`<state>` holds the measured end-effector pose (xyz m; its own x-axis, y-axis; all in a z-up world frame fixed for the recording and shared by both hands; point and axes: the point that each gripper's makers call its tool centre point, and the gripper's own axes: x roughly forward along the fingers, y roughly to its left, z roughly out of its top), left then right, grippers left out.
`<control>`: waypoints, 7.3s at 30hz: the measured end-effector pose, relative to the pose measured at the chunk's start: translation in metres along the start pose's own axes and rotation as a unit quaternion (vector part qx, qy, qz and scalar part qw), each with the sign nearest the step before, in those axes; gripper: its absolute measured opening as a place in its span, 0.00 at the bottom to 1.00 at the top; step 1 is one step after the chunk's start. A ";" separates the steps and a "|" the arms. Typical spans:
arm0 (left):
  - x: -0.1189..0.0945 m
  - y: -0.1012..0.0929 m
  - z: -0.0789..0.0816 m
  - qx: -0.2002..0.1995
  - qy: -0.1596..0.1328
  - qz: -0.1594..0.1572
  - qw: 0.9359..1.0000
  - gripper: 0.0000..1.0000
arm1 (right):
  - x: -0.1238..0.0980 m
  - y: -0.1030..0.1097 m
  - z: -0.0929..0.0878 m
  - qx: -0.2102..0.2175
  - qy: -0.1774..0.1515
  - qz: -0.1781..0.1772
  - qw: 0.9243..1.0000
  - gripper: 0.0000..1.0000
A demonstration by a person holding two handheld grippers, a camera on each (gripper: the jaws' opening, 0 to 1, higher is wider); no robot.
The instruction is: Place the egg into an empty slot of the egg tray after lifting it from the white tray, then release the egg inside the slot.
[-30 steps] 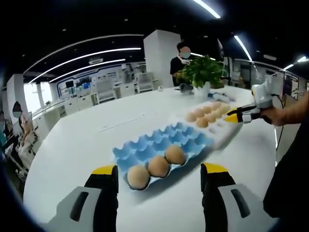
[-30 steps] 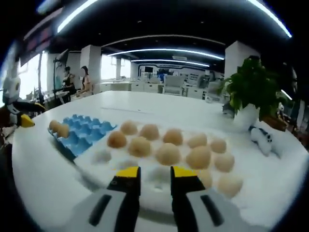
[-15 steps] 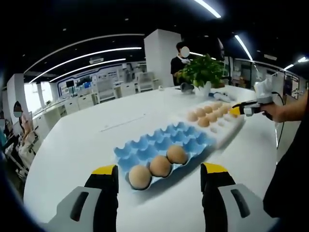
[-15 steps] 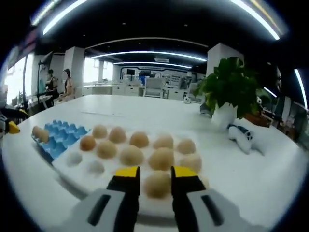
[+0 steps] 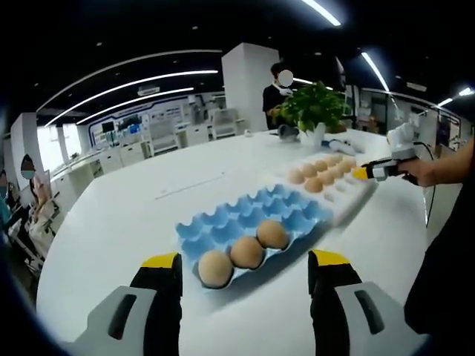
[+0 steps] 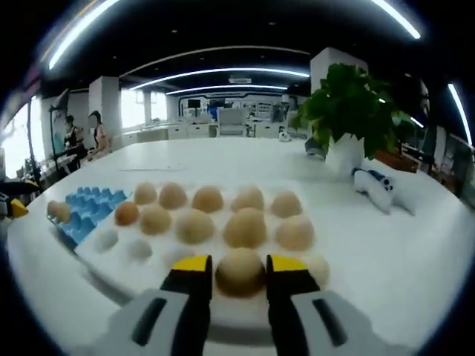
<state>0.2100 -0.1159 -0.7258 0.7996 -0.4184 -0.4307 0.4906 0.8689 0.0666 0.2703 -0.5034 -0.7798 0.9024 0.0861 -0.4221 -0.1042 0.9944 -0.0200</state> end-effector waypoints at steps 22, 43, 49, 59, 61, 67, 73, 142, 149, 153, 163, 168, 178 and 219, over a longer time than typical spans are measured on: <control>-0.004 0.008 -0.002 -0.024 -0.007 0.007 1.000 0.67 | -0.014 0.001 0.020 0.045 -0.021 0.000 0.999 0.24; -0.004 0.008 -0.001 -0.065 -0.024 -0.001 0.998 0.81 | -0.021 0.034 0.044 0.042 -0.049 0.045 0.997 0.25; -0.004 0.006 -0.002 -0.066 -0.022 -0.003 0.998 0.81 | -0.022 0.055 0.052 0.034 -0.057 0.070 0.995 0.25; -0.004 0.008 -0.003 -0.066 -0.022 0.001 0.998 0.80 | -0.018 0.100 0.059 0.023 -0.058 0.129 0.990 0.25; -0.003 0.008 -0.003 -0.065 -0.022 0.001 0.998 0.80 | -0.017 0.113 0.059 0.019 -0.058 0.145 0.988 0.25; -0.003 0.009 -0.004 -0.064 -0.020 -0.001 0.998 0.79 | -0.012 0.165 0.059 0.011 -0.052 0.207 0.977 0.25; -0.003 0.013 -0.004 -0.057 -0.018 0.004 0.998 0.79 | -0.009 0.196 0.060 -0.016 -0.053 0.240 0.969 0.25; -0.007 0.012 -0.002 -0.066 -0.015 0.013 0.998 0.75 | 0.016 0.277 0.023 -0.085 -0.046 0.340 0.935 0.25; -0.007 0.012 0.000 -0.065 -0.018 0.011 0.998 0.74 | 0.013 0.274 0.022 -0.083 -0.044 0.338 0.936 0.25; -0.007 0.012 0.001 -0.063 -0.020 0.012 0.998 0.74 | 0.009 0.272 0.019 -0.090 -0.043 0.338 0.936 0.25; -0.005 0.013 0.000 -0.070 -0.022 0.005 0.997 0.74 | 0.002 0.258 0.010 -0.090 -0.032 0.323 0.942 0.26; -0.005 0.013 0.002 -0.068 -0.024 0.005 0.997 0.74 | 0.000 0.243 0.018 -0.074 -0.041 0.304 0.949 0.25; -0.003 0.011 0.002 -0.068 -0.025 0.001 0.997 0.73 | 0.003 0.154 0.023 -0.047 -0.053 0.189 0.979 0.25; -0.004 0.008 0.001 -0.068 -0.017 0.004 0.998 0.71 | -0.009 -0.060 -0.004 0.050 0.003 -0.059 0.997 0.26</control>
<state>0.2109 -0.1075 -0.7220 0.8156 -0.4184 -0.3997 0.4347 0.8989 -0.0540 0.2668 -0.5637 -0.7786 0.9031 -0.0314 -0.4282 0.0449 0.9988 0.0214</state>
